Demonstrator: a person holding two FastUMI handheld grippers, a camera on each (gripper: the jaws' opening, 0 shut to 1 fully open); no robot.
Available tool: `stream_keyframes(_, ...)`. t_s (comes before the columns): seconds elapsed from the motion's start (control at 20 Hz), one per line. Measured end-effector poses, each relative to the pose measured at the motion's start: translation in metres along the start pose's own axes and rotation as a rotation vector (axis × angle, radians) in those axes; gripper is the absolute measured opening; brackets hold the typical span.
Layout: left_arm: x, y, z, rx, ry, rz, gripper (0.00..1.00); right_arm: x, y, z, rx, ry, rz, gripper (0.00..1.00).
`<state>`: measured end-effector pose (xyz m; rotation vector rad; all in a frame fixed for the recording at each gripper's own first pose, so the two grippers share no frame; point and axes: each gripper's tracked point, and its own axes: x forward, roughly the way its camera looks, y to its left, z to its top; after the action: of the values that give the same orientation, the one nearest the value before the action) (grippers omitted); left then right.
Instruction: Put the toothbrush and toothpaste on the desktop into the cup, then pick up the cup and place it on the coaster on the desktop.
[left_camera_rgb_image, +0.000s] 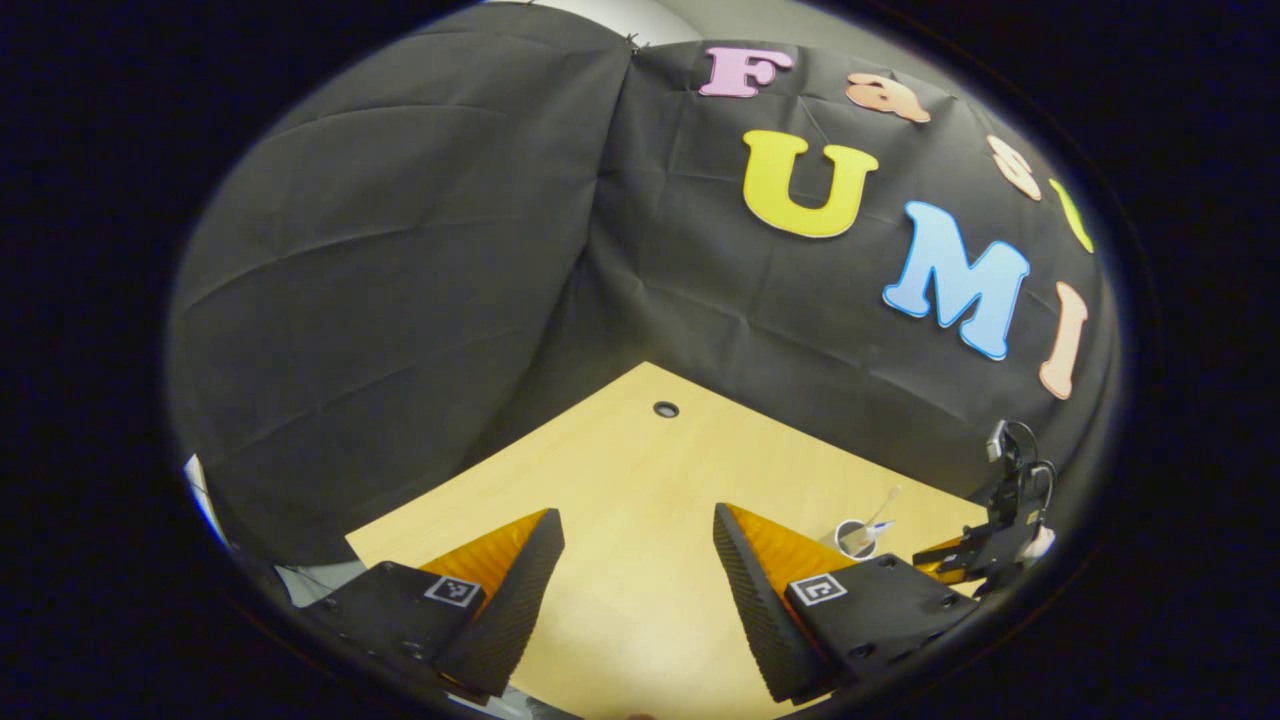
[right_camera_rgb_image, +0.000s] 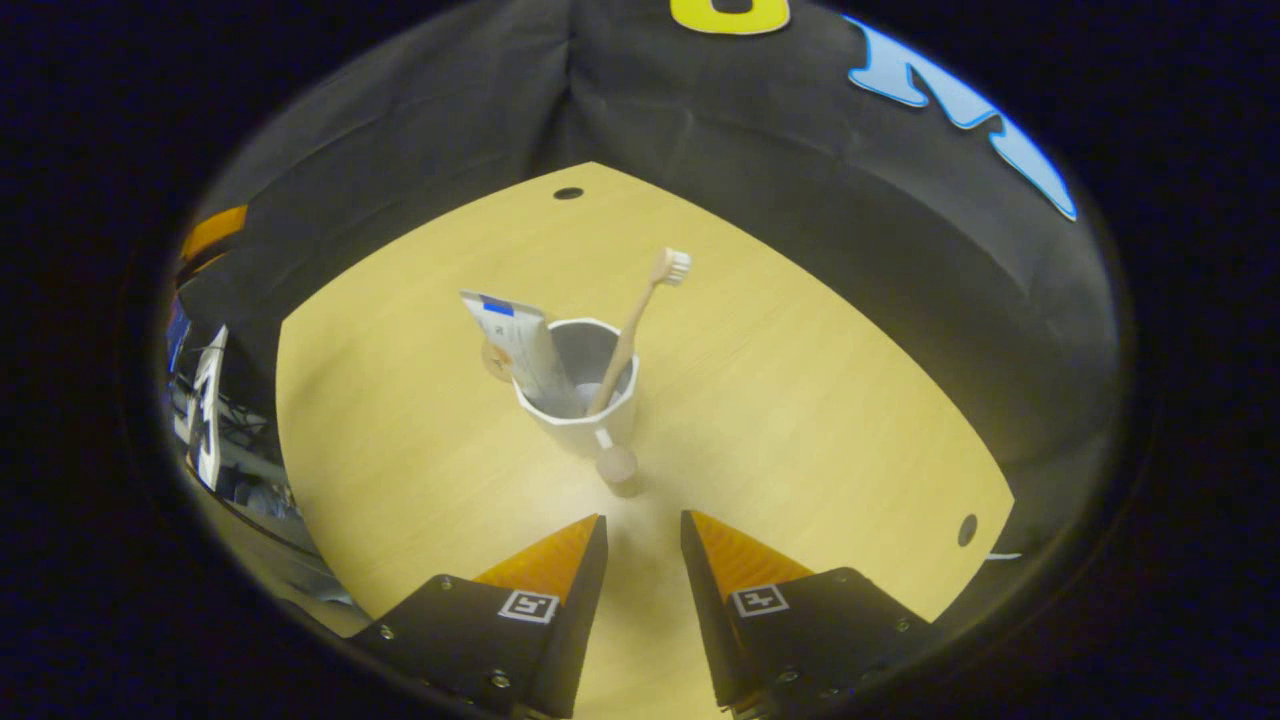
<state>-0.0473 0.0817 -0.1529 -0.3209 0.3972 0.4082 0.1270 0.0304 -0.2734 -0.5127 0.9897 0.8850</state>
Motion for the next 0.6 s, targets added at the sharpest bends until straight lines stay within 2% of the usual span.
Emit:
stream_keyframes(0.05, -0.003, 0.003, -0.001, -0.005, 0.001, 0.007, 0.96, 0.003, 0.001, 0.000, -0.018, 0.015, 0.008, 0.51)
stream_keyframes(0.1, -0.006, 0.005, -0.003, -0.012, 0.003, 0.014, 0.96, 0.006, 0.002, -0.001, -0.031, 0.032, 0.019, 0.48)
stream_keyframes(0.2, -0.010, 0.008, -0.009, -0.026, 0.010, 0.034, 0.96, 0.013, 0.006, 0.002, -0.048, 0.059, 0.040, 0.48)
stream_keyframes(0.35, -0.018, 0.021, -0.014, -0.047, 0.014, 0.071, 0.96, 0.017, 0.002, 0.012, -0.138, 0.077, 0.022, 0.48)
stream_keyframes(0.6, -0.033, 0.053, -0.009, -0.085, 0.007, 0.144, 0.96, 0.039, 0.012, 0.025, -0.219, 0.118, 0.047, 0.48)
